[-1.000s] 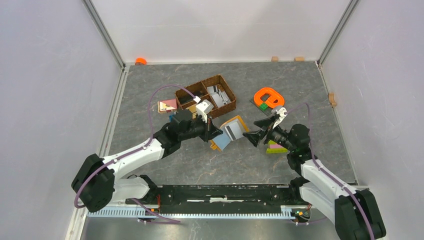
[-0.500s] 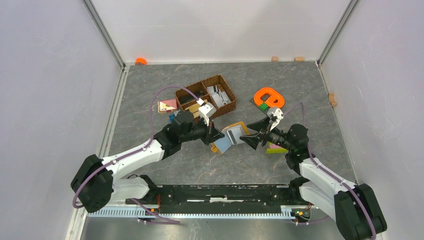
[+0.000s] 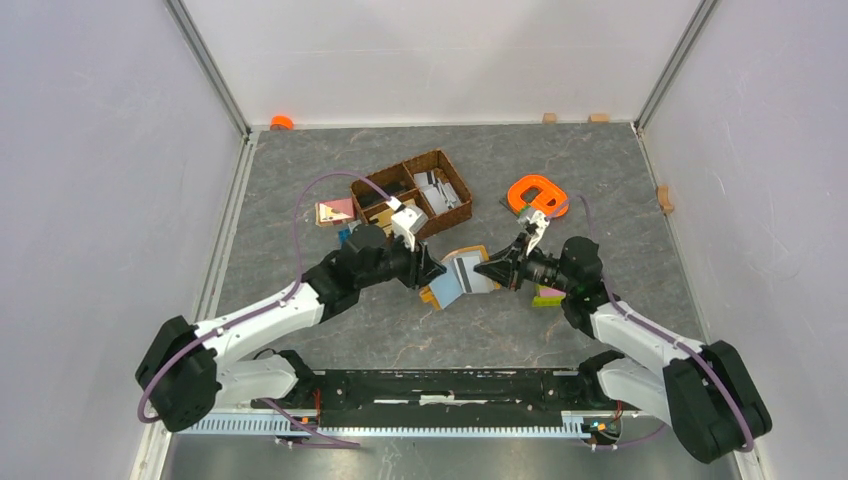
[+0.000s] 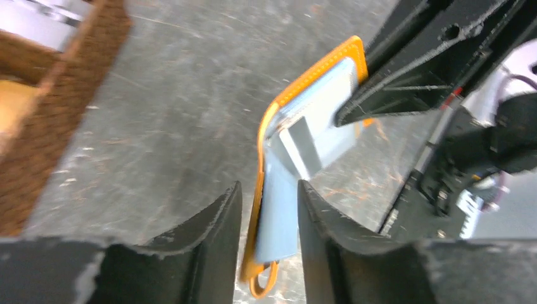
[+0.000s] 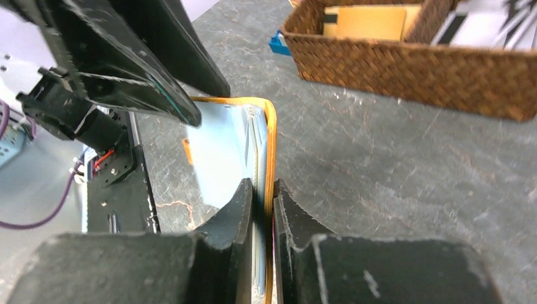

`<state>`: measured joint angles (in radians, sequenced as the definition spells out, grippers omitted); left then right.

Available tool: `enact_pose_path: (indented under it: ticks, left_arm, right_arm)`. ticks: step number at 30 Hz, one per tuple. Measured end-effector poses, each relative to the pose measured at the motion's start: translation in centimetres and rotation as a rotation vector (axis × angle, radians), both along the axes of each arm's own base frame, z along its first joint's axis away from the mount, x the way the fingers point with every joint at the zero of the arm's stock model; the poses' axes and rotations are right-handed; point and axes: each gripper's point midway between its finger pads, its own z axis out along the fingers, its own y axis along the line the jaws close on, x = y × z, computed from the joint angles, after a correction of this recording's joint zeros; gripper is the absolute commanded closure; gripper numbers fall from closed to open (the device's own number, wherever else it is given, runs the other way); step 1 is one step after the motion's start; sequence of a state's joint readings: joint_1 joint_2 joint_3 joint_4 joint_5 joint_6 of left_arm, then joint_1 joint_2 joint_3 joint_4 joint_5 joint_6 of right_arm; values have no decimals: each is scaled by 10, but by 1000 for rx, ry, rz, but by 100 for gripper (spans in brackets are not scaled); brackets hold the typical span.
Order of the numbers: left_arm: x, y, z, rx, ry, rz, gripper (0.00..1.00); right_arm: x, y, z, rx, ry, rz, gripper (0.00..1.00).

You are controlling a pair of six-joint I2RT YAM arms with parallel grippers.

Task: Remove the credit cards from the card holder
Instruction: Remove the credit card from the card holder.

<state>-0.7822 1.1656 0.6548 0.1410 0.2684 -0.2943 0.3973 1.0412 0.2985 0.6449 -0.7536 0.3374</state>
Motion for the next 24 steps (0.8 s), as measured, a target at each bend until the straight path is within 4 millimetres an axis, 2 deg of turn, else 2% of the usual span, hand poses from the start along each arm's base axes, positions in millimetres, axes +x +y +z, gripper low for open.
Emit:
enact_pose_path:
  ticks: [2, 6, 10, 15, 18, 20, 24]
  left_arm:
    - [10, 10, 3, 18, -23, 81, 44]
    - [27, 31, 6, 52, -53, 233, 44]
    - [27, 35, 19, 14, -72, 258, 48]
    - [8, 18, 39, -132, -95, 133, 52]
    - [-1, -1, 41, -191, -67, 38, 56]
    - [-4, -13, 31, -196, -18, -13, 56]
    - [-8, -27, -3, -165, 104, -58, 58]
  right_arm:
    - [5, 0, -9, 1, 78, -27, 100]
    - [14, -3, -18, 37, 215, -106, 100]
    - [24, -14, -18, 128, 302, -215, 100]
    - [27, -30, -30, 222, 407, -352, 100]
    - [29, -32, -23, 264, 414, -370, 100]
    - [30, -31, -16, 288, 403, -363, 100]
    - [27, -26, -3, 329, 388, -317, 100]
